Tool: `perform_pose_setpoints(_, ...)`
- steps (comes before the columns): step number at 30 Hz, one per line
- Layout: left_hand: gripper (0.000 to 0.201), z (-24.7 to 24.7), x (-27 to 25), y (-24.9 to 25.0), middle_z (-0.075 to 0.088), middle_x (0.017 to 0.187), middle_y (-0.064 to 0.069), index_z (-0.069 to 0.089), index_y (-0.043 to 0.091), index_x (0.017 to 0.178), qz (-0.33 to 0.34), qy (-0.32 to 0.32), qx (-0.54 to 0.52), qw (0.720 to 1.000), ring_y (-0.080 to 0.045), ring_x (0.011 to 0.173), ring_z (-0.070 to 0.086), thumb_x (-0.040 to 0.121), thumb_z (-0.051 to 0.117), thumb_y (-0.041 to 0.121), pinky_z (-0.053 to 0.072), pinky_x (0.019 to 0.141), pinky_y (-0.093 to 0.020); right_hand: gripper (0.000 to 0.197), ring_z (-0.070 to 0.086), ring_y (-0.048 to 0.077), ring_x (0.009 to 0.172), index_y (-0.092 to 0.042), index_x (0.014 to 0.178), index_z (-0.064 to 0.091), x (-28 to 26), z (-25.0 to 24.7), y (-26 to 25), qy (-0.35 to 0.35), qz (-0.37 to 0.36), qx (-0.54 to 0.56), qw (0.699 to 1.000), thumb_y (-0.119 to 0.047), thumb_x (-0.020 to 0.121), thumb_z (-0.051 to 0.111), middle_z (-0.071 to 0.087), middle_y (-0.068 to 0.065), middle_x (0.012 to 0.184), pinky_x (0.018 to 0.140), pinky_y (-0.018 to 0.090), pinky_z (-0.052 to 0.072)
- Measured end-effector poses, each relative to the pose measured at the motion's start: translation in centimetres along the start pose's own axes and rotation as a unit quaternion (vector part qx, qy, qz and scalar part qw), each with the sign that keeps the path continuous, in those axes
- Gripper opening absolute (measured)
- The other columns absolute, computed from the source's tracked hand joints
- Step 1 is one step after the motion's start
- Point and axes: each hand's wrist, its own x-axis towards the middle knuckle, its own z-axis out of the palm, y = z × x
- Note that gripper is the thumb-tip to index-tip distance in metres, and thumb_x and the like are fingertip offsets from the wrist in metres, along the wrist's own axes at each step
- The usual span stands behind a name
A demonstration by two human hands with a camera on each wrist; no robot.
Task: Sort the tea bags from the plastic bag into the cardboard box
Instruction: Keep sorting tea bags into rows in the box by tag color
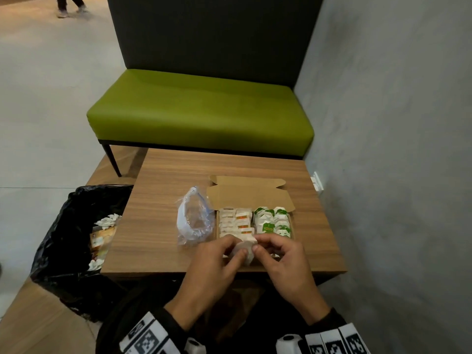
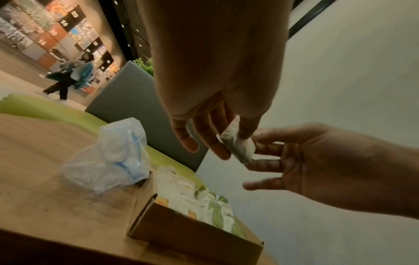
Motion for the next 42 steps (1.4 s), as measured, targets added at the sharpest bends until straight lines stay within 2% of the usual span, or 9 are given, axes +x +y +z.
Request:
perform_pose_setpoints(3,0.021,0.8,-0.3,0.2,0.070,0.077,0.011,0.070,0.025,0.089,-0.008,-0.008,-0.001,1.000,-0.007,0.075,0.066,0.090,0.060,0.042,0.055,0.069,-0.036,0.034,0.069,0.007,0.084,-0.033,0.110,0.072,-0.4,-0.6,0.0,0.000,-0.008,-0.015,1.000,-0.011,0.085,0.076,0.074,-0.011,0.089,0.072,0.019,0.056)
perform_pose_setpoints(7,0.015,1.5,0.3,-0.2,0.071,0.084,0.012,0.070,0.029,0.093,-0.022,-0.031,0.009,0.999,-0.004,0.080,0.066,0.091,0.061,0.041,0.056,0.074,-0.038,0.019,0.068,0.005,0.089,-0.030,0.101,0.076,-0.1,-1.8,0.5,-0.028,-0.037,-0.111,0.993,-0.018,0.087,0.074,0.074,-0.016,0.095,0.075,0.026,0.058)
perform_pose_setpoints(13,0.056,2.9,1.0,-2.0,0.051,0.138,0.005,0.044,0.022,0.143,-0.066,-0.125,0.150,0.978,-0.012,0.123,0.051,0.093,0.060,0.043,0.044,0.104,-0.030,0.011,0.064,0.002,0.079,-0.026,0.100,0.075,3.0,-5.2,1.5,0.060,-0.004,-0.248,0.967,-0.024,0.091,0.069,0.067,-0.020,0.084,0.069,0.030,0.055)
perform_pose_setpoints(16,0.059,3.4,0.9,-2.8,0.045,0.140,0.001,0.040,0.018,0.145,-0.047,-0.176,0.229,0.956,-0.016,0.127,0.045,0.094,0.057,0.043,0.040,0.106,-0.029,0.011,0.061,0.002,0.077,-0.028,0.101,0.074,4.8,-6.0,2.1,0.027,0.041,-0.305,0.951,-0.026,0.094,0.066,0.066,-0.015,0.080,0.068,0.029,0.053)
perform_pose_setpoints(21,0.059,4.4,0.8,-3.1,0.039,0.143,-0.001,0.038,0.017,0.144,-0.040,-0.187,0.272,0.943,-0.018,0.129,0.040,0.094,0.057,0.042,0.038,0.109,-0.030,0.011,0.062,0.005,0.086,-0.026,0.101,0.072,6.7,-5.6,3.8,-0.134,0.071,-0.355,0.923,-0.025,0.095,0.064,0.070,-0.011,0.095,0.081,0.033,0.055)
perform_pose_setpoints(24,0.059,4.6,0.8,-3.3,0.038,0.143,-0.002,0.038,0.015,0.144,-0.046,-0.194,0.274,0.941,-0.019,0.131,0.038,0.094,0.057,0.041,0.038,0.109,-0.031,0.014,0.057,0.006,0.090,-0.020,0.105,0.072,7.5,-4.7,4.2,-0.176,0.057,-0.402,0.897,-0.020,0.096,0.061,0.069,-0.006,0.104,0.073,0.022,0.046)
perform_pose_setpoints(29,0.060,4.5,0.7,-3.4,0.037,0.144,-0.001,0.036,0.016,0.146,-0.051,-0.197,0.266,0.942,-0.018,0.132,0.037,0.094,0.057,0.039,0.038,0.110,-0.031,0.015,0.062,0.013,0.100,-0.029,0.106,0.070,8.1,-3.6,5.2,-0.162,0.071,-0.470,0.865,-0.027,0.094,0.062,0.070,-0.007,0.108,0.086,0.032,0.052)
perform_pose_setpoints(34,0.061,4.5,0.6,-3.5,0.035,0.146,-0.001,0.036,0.016,0.147,-0.050,-0.195,0.258,0.945,-0.018,0.134,0.035,0.094,0.056,0.039,0.036,0.112,-0.032,0.033,0.061,0.014,0.107,-0.036,0.114,0.067,7.9,-3.2,5.0,-0.201,0.064,-0.531,0.821,-0.038,0.082,0.072,0.069,-0.010,0.113,0.085,0.031,0.050)
perform_pose_setpoints(42,0.059,4.6,0.6,-3.4,0.035,0.146,-0.002,0.038,0.016,0.146,-0.050,-0.195,0.258,0.945,-0.018,0.134,0.034,0.094,0.056,0.038,0.034,0.112,-0.029,0.028,0.062,0.020,0.104,-0.031,0.111,0.068,8.3,-1.8,5.0,-0.191,0.028,-0.583,0.789,-0.027,0.083,0.072,0.069,-0.001,0.109,0.077,0.030,0.044)
